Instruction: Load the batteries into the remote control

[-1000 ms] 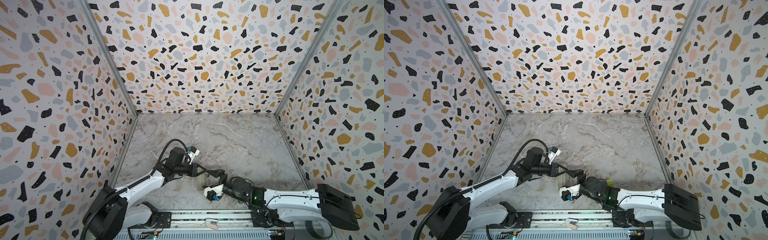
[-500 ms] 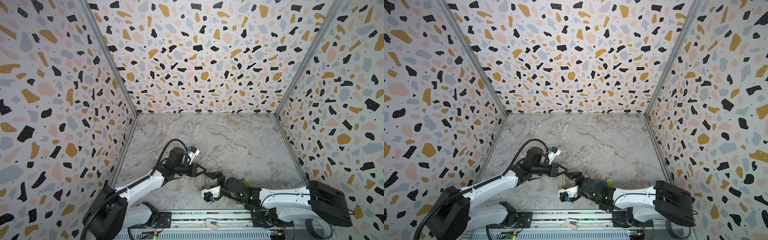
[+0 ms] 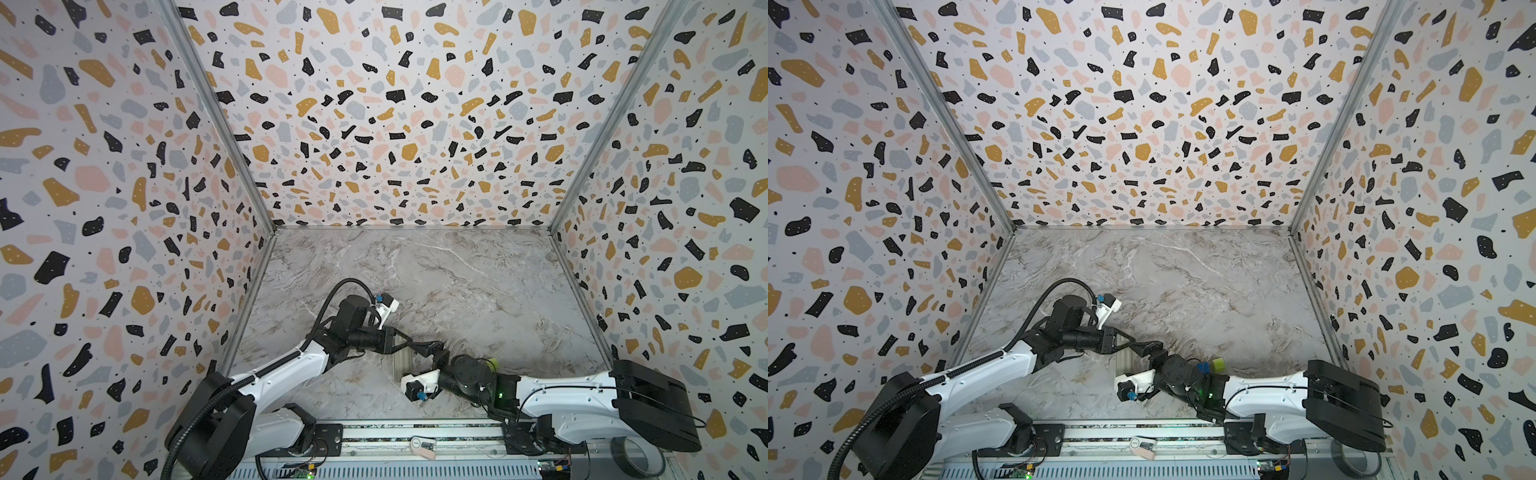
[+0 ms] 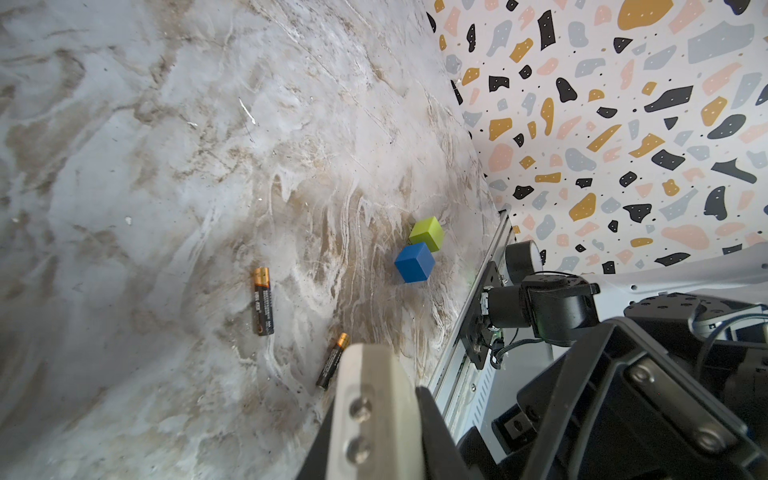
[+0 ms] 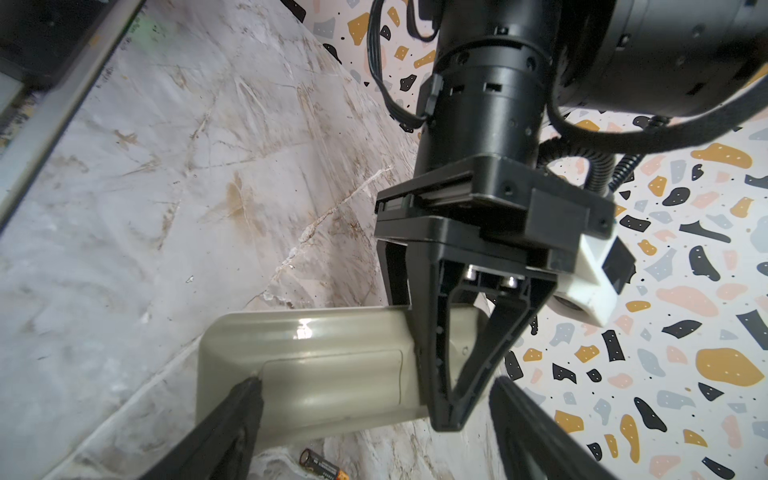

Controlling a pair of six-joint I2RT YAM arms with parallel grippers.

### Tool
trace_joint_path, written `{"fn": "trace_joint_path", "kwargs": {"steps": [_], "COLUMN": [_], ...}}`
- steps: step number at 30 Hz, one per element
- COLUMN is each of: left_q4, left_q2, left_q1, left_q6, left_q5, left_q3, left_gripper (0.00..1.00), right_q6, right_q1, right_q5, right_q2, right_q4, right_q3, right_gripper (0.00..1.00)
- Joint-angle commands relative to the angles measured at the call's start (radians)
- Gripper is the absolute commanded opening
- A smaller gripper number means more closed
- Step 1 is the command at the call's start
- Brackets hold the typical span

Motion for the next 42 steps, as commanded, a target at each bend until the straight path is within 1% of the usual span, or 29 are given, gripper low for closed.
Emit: {"fn": "trace_joint_path", "kwargs": {"steps": [1,6,19,26,33,42], "left_q4": [0.027,0.022,0.025,0.028,0.028,0.007], "left_q2": [-0.02,-0.022,-0.027,-0.025,-0.031,-0.036], "left_q1": [-0.002,-0.002,-0.001,-0.002,-0.002,-0.002], "left_q6": [-0.019,-0.015,-0.019,-0.02,-0.024,-0.022], "left_q5": [0.042,0.04,0.042,0.048,0.05,0.06], "left_q3": [-0.009,-0.009,-0.011,-0.008,-0.011,-0.015], "left_gripper": [0.0,0.0,0.0,0.0,0.0,0.0], "right_q6": [0.002,0.019,0.024,0.027,0.034,0.039], "right_q1": [0.0,0.0,0.0,0.0,-0.01,-0.019], "right_q5": [-0.022,-0.052,-0.063,-0.061,-0.032,0.04], "right_q2": [-0.039,-0.07,-0.048,-0.009,0.005,0.013], "right_q4": [-0.017,-0.024,-0.048,-0.05,-0.04,0.004], "right_q3": [0.009,0.001,0.006,0.022,0.028,0.029], "right_gripper": [0.88,0.88,0.88,0.89,0.88,0.88]}}
